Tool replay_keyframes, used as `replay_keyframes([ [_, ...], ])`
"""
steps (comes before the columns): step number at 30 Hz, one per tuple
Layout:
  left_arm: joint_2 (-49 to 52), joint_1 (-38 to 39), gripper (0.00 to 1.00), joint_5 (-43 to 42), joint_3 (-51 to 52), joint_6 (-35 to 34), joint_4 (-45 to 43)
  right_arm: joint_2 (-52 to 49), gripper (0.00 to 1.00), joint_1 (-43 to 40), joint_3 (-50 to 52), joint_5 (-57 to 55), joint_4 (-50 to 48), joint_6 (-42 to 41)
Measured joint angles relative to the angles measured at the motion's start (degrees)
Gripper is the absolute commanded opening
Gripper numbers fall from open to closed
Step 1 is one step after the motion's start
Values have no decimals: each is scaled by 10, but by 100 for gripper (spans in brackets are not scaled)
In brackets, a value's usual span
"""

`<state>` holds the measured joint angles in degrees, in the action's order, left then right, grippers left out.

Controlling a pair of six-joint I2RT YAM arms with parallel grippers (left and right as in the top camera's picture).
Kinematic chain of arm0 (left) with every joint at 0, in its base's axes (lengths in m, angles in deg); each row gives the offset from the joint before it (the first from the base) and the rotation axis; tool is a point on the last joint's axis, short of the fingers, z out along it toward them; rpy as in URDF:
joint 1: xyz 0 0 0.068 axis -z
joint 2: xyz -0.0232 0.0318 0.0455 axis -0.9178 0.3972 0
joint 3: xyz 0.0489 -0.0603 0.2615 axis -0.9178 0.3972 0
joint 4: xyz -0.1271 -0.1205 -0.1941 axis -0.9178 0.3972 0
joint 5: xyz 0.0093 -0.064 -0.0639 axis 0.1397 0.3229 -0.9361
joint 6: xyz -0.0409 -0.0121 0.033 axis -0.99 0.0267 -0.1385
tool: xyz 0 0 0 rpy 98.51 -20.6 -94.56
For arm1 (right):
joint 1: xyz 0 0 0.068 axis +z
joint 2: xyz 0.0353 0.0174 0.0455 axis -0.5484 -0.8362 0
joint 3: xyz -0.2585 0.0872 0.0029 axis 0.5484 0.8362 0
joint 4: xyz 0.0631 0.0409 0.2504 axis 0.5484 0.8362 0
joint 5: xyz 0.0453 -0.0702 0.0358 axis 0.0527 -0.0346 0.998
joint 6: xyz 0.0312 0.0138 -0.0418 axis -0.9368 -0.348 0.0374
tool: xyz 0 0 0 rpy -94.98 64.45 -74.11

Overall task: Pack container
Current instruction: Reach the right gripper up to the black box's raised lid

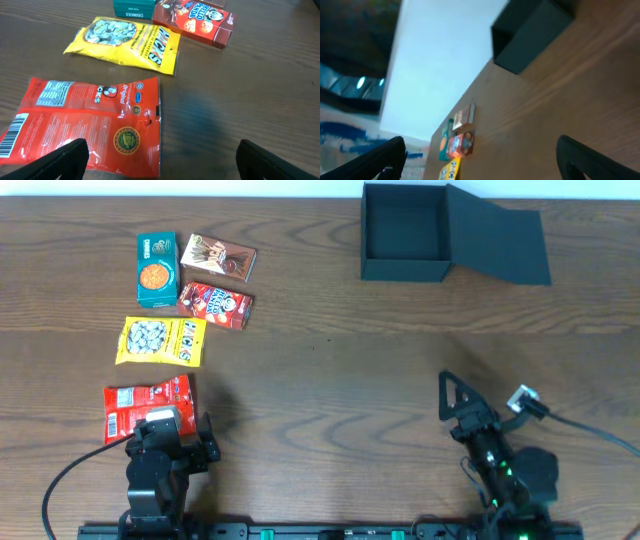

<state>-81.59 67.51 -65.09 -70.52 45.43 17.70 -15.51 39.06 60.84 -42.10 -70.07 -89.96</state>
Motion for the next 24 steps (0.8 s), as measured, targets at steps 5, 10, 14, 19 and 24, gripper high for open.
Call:
replay_keyframes([
  [5, 0, 0, 95, 0, 0, 0, 0, -169, 99, 0, -37, -20, -31, -7],
  [10, 0, 0, 95, 0, 0, 0, 0, -343, 99, -11, -139, -31, -35, -5],
  [14, 0, 0, 95, 0, 0, 0, 0, -477, 99, -31, -245, -34, -36, 12],
  [19, 0, 0, 95, 0, 0, 0, 0, -619, 99, -51, -370, -20, -36, 24],
  [24, 0, 0, 95, 0, 0, 0, 0, -726, 99, -60, -470, 1, -14, 29],
])
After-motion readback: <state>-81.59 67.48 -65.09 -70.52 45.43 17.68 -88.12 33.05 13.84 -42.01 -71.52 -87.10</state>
